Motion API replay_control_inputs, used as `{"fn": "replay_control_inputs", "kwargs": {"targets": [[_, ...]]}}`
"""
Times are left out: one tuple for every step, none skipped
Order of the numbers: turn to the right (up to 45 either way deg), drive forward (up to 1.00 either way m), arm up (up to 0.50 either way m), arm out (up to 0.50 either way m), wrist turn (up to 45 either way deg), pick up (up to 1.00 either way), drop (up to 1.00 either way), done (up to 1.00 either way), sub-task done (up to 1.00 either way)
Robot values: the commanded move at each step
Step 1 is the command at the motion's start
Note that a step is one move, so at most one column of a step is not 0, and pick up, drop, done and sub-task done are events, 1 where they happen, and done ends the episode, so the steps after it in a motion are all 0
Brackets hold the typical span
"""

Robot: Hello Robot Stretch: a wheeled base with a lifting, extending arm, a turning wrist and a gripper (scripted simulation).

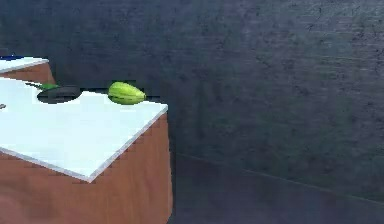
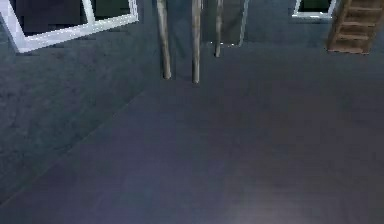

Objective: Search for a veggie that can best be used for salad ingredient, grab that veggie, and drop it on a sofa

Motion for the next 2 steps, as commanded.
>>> {"fn": "replay_control_inputs", "kwargs": {"targets": [[-45.0,0.0,0.0,0.0,0.0,0.0,0.0,0.0,0.0],[-45.0,0.0,0.0,0.0,0.0,0.0,0.0,0.0,0.0]]}}
